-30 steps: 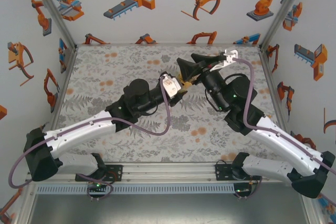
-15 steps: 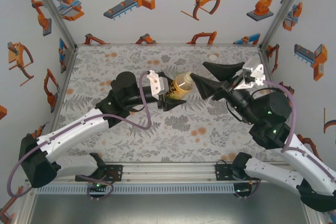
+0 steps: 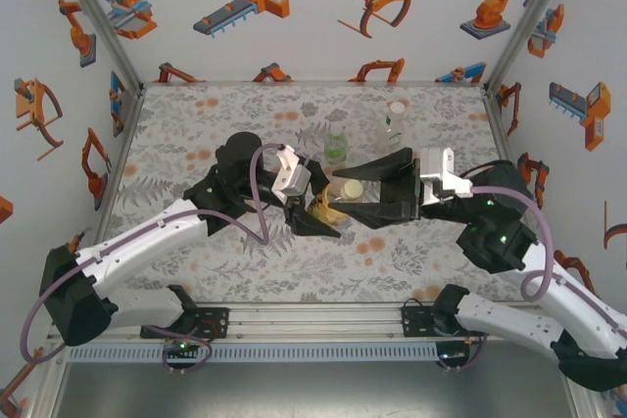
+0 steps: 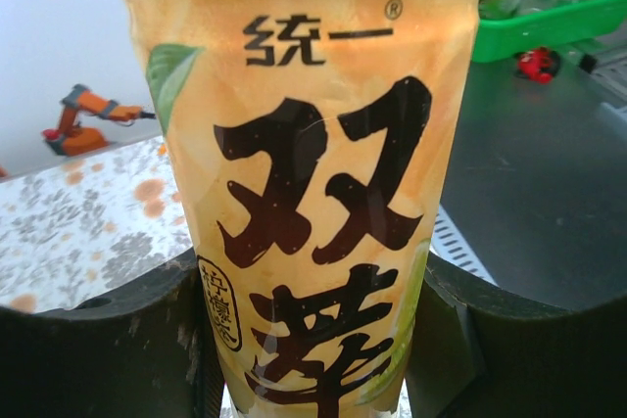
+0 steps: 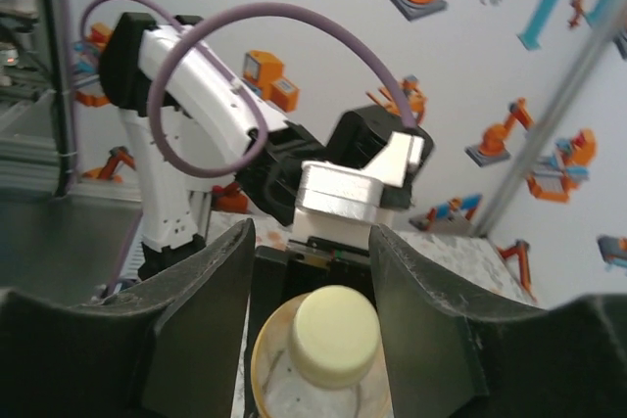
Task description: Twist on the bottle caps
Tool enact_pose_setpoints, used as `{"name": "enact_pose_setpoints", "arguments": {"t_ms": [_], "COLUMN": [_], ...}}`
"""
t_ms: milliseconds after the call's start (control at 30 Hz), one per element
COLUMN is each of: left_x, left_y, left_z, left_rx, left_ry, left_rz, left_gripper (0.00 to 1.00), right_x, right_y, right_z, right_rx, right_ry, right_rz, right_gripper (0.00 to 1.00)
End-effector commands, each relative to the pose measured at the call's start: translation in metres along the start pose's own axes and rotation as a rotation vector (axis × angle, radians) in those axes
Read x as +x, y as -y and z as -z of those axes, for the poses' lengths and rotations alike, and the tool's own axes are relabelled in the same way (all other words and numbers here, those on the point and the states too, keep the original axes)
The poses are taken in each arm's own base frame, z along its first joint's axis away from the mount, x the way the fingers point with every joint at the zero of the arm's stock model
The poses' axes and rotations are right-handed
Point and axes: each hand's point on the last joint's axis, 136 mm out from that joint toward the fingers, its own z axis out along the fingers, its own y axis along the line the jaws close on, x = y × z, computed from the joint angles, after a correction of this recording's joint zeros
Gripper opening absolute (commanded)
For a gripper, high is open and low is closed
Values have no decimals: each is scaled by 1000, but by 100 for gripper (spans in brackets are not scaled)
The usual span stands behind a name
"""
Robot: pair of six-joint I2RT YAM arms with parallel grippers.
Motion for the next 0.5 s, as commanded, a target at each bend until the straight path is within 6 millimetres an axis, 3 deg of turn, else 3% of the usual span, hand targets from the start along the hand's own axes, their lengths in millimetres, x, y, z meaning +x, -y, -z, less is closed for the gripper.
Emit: {"name": "enact_pose_setpoints", "arguments": {"t_ms": [0, 200, 300, 467], "left_x": [-23, -25, -25, -21], "left_y": [15, 17, 13, -8], "left_z": [2, 4, 5, 9], "left_rx": [93, 89, 49, -121], "left_ry": [48, 49, 44, 21], "left_rz": [-35, -53, -66, -102], "left_gripper": [0, 0, 0, 0], "right_x": [-14, -7, -5, 2], "right_y": [-21, -19, -15, 0], "right_z": [-3, -8, -9, -6], "right_rx": [-144, -155, -134, -25], "right_ry": [90, 80, 70, 42], "right_rz": [22, -8, -17, -6], "right_gripper": [43, 24, 1, 0]}}
